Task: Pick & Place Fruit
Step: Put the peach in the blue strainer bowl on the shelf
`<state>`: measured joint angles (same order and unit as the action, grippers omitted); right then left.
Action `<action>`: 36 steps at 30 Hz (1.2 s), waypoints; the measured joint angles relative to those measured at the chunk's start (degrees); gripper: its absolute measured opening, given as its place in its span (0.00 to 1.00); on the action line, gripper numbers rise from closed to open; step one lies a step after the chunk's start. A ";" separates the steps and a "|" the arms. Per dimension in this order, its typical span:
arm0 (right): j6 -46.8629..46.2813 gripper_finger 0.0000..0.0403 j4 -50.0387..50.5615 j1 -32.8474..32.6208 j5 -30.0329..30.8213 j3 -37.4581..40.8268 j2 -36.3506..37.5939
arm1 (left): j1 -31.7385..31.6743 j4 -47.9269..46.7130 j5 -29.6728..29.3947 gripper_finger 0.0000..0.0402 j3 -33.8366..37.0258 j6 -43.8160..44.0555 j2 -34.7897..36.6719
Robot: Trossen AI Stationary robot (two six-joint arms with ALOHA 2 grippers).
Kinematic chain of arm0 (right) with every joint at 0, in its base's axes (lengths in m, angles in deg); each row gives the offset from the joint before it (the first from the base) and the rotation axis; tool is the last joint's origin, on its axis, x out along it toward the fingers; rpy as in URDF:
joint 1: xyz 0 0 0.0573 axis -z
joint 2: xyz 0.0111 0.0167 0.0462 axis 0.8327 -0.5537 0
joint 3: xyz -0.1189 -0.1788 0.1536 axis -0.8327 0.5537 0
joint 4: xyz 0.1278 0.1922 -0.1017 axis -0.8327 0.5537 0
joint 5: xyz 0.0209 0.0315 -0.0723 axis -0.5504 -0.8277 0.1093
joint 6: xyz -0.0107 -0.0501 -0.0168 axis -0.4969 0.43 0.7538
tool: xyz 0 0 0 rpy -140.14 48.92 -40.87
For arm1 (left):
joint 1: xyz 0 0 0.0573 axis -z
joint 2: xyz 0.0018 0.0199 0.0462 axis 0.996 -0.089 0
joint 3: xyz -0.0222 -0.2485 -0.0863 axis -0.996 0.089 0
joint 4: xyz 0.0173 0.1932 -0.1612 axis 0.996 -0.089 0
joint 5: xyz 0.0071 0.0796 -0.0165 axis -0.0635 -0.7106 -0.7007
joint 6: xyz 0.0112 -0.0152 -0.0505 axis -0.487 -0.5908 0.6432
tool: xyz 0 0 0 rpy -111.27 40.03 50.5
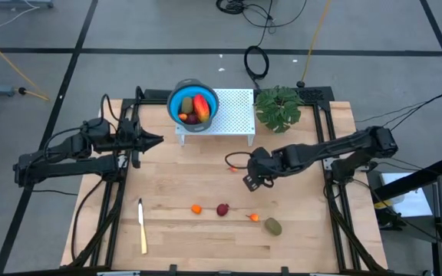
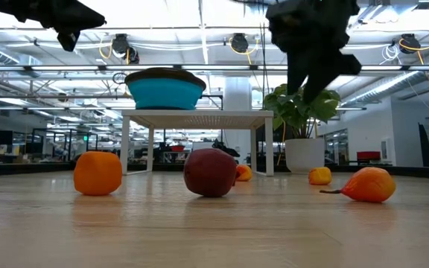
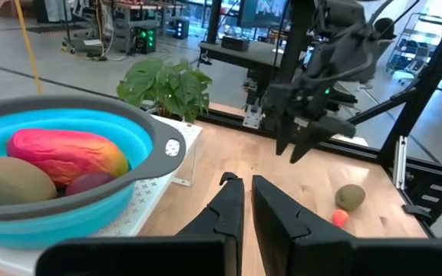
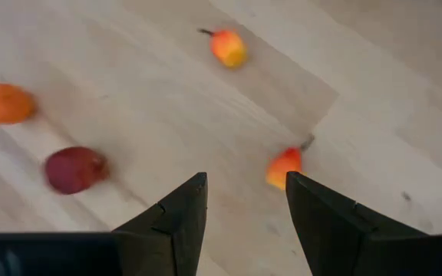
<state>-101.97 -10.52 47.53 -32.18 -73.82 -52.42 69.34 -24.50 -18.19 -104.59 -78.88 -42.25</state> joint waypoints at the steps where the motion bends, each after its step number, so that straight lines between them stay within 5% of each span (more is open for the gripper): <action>1: -1.27 0.42 0.07 0.26 -0.69 0.65 0.00 | 0.00 0.02 0.00 0.06 0.00 -0.02 0.00; 13: -9.92 0.42 -3.02 1.08 -4.30 9.17 0.04 | 0.00 0.02 -0.23 0.06 0.00 -1.01 -0.04; 21: -9.95 0.42 -13.67 1.08 -4.21 13.52 0.07 | 0.00 0.04 -2.80 0.06 0.00 -0.98 -0.04; 36: -8.46 0.42 -14.45 2.46 -4.21 15.67 0.07 | 0.00 0.08 -2.95 0.06 0.00 -0.94 -0.04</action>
<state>-110.43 -24.97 49.99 -36.39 -58.15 -52.35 69.34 -24.42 -21.14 -104.59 -79.83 -42.29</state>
